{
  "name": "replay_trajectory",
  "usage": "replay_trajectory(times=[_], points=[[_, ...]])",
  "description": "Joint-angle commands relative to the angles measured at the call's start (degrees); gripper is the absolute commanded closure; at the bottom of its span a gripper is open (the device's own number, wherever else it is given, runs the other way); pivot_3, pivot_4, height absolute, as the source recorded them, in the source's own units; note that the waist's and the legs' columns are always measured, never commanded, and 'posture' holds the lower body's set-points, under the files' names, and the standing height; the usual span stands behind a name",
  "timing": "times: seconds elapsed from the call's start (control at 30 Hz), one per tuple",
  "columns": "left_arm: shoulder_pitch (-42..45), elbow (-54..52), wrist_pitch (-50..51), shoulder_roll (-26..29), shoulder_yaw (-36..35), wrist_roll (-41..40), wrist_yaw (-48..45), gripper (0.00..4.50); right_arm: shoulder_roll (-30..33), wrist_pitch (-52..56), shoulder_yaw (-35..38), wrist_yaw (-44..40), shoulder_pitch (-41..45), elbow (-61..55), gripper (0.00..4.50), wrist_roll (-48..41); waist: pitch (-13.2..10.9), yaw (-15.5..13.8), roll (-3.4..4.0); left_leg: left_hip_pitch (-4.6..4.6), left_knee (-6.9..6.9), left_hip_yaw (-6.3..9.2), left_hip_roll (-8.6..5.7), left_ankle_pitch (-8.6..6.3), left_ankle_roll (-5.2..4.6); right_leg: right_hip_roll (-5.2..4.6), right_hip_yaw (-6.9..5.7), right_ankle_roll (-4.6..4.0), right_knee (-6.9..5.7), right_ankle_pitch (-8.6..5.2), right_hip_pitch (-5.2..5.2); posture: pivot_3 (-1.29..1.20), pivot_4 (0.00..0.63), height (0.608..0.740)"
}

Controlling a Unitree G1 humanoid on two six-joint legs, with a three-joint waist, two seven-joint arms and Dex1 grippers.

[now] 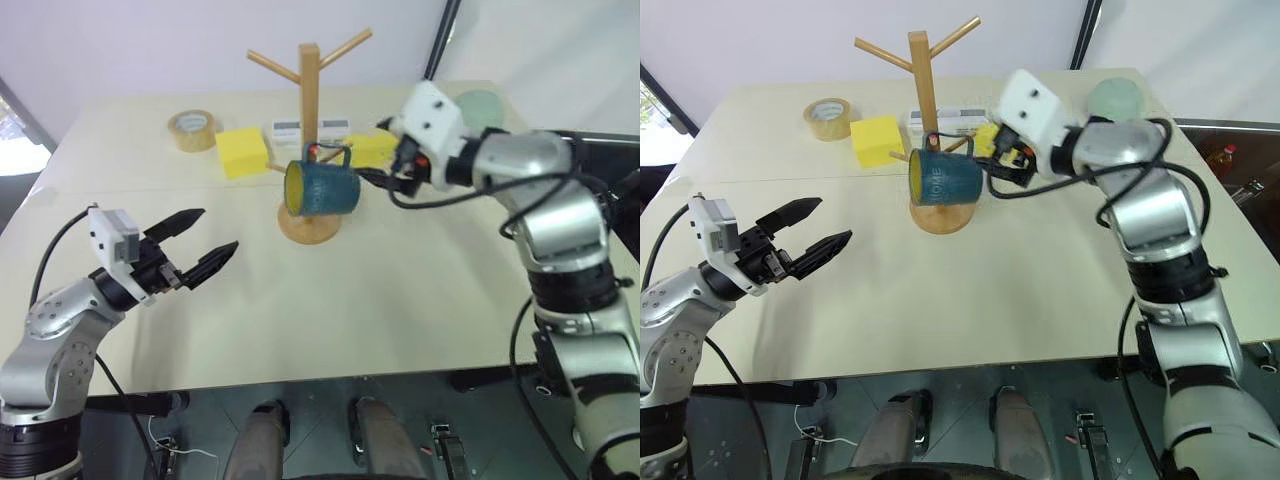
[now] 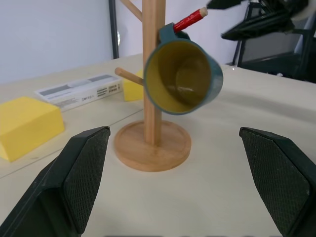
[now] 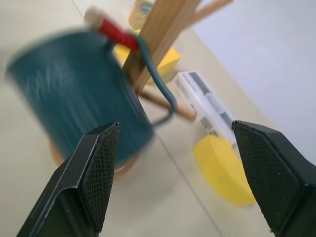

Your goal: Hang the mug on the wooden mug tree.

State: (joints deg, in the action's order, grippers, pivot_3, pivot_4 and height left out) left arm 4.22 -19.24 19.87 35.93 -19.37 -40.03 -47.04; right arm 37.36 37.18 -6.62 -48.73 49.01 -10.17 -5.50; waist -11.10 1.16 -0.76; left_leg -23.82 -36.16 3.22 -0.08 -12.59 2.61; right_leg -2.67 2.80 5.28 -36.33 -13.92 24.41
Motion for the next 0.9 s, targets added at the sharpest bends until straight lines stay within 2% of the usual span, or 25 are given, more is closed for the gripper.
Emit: replay_trajectory(times=[0.03,0.17,0.27,0.37,0.57,0.9], points=[[0.21,-1.4,0.22,0.26,-0.76,-0.54,0.61,0.0,1.05,-3.17,5.76,-0.79,-5.02,-6.29,0.73,-4.16,0.01,0.04,-0.01,0.03,0.02,-0.02,0.0,0.0,0.0,0.01,0.02,0.0,-0.01,0.0,0.0,0.0,0.15,0.74],[-0.36,1.15,0.57,-0.94,0.99,3.32,4.51,0.0,-3.66,-2.62,13.94,1.32,-17.36,-10.39,0.73,-12.4,0.05,-0.19,-0.09,0.19,0.09,0.03,0.05,0.0,-0.01,0.08,0.0,0.05,-0.01,0.01,-0.18,0.0,0.15,0.74],[-0.47,4.87,-1.83,-3.84,1.23,8.61,9.89,0.0,-7.75,-8.13,17.04,5.94,-25.86,-7.37,0.73,-11.87,0.05,-0.21,-0.09,0.34,0.01,0.01,0.04,0.0,0.0,0.06,0.01,-0.02,-0.01,-0.02,-0.38,0.0,0.15,0.74],[-1.24,7.32,-4.18,-6.13,1.14,11.56,12.53,0.0,-11.6,-14.26,18.43,10.56,-30.62,-2.45,0.73,-10.81,0.05,0.1,-0.09,0.51,-0.08,-0.02,0.03,0.0,0.0,0.05,0.03,-0.07,0.05,-0.01,-0.62,0.0,0.15,0.74],[-2.54,11.81,-7.85,-9.82,0.77,16.52,18.2,0.0,-17.09,-24.01,19.75,14.16,-34.67,7.66,0.73,-11.45,0.05,-0.04,-0.09,0.74,-0.02,-0.01,0.05,0.0,0.0,0.07,0.04,-0.13,0.08,0.02,-0.81,0.0,0.15,0.74],[-3.16,15.11,-10.34,-11.77,0.15,17.55,20.65,0.0,-18.06,-28.51,18.65,14.24,-33.87,13.91,0.73,-12.48,0.05,-0.06,-0.09,0.75,-0.01,0.0,0.05,0.0,0.0,0.07,0.03,-0.13,0.11,0.02,-0.86,0.0,0.15,0.74]])
